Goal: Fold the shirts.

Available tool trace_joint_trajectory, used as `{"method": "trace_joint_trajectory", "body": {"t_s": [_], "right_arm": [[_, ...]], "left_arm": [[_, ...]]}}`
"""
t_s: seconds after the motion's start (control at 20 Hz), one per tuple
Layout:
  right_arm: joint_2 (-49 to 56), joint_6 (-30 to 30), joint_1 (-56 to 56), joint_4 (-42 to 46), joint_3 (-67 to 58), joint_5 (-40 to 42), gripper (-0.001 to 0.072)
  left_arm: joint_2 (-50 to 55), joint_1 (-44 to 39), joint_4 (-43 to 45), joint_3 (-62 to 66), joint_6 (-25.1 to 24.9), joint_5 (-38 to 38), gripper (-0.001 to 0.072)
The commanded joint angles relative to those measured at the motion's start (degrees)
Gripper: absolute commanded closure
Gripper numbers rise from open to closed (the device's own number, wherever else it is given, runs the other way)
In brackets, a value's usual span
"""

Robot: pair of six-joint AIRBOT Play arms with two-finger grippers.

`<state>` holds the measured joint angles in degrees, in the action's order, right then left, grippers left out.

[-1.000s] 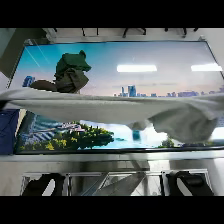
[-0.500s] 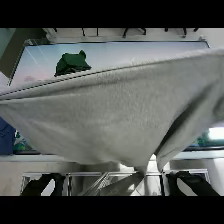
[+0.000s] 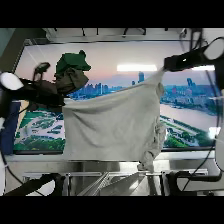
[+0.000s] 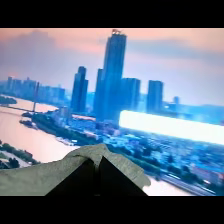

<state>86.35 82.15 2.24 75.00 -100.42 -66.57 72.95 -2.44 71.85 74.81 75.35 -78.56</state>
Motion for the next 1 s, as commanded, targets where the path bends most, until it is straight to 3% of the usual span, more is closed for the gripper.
{"method": "trace_joint_trajectory", "body": {"t_s": [0.0, 0.15, 0.3, 0.35, 0.4, 0.45, 0.5, 0.7, 0.8, 0.85, 0.9, 0.95], "right_arm": [[10.08, -7.93, 0.17, -15.45, 2.25, 10.29, 0.0691], [12.39, -9.55, 0.13, -19.15, 2.25, 15.43, 0.0690], [12.48, -9.53, 0.09, -19.41, 2.23, 17.25, 0.0689], [12.31, -9.33, -0.02, -19.39, 2.23, 16.37, 0.0551], [11.96, -9.31, -0.26, -19.34, 2.23, 15.06, 0.0013], [11.28, -9.31, -0.70, -19.32, 2.14, 12.55, 0.0006], [9.99, -9.29, -1.75, -19.34, 1.77, 7.98, 0.0006], [1.46, -4.59, -8.70, -19.15, 1.97, -16.41, 0.0016], [-4.70, -5.66, -10.62, -19.37, 6.05, -19.63, 0.0015], [-8.07, -5.86, -11.04, -19.37, 8.74, -18.49, 0.0015], [-11.41, -5.86, -11.21, -19.47, 11.56, -16.72, 0.0016], [-14.58, -5.84, -11.19, -20.17, 14.43, -14.88, 0.0015]], "left_arm": [[10.03, -1.31, 2.05, -2.89, -1.79, 8.22, 0.0689], [13.42, -1.29, 8.66, -0.42, 0.17, 9.40, 0.0689], [14.69, -0.42, 7.41, 1.20, 0.26, 11.47, 0.0689], [14.69, -0.20, 7.54, 1.64, 0.31, 11.72, 0.0686], [14.67, -0.15, 7.78, 2.51, 0.31, 11.58, 0.0418], [14.58, 0.70, 8.48, 3.87, 2.27, 10.54, 0.0028], [14.16, 2.05, 8.85, 5.35, 4.85, 8.94, 0.0004], [6.27, 9.99, 8.96, 3.78, 5.46, -0.96, 0.0004], [-2.05, 13.03, 8.83, -7.56, 4.07, -1.92, 0.0005], [-5.73, 14.73, 6.51, -14.14, 2.40, -2.34, 0.0066], [-7.93, 16.74, 1.60, -19.50, -0.37, -2.49, 0.0210], [-9.22, 18.97, -5.33, -25.57, -4.42, -1.84, 0.0247]]}}
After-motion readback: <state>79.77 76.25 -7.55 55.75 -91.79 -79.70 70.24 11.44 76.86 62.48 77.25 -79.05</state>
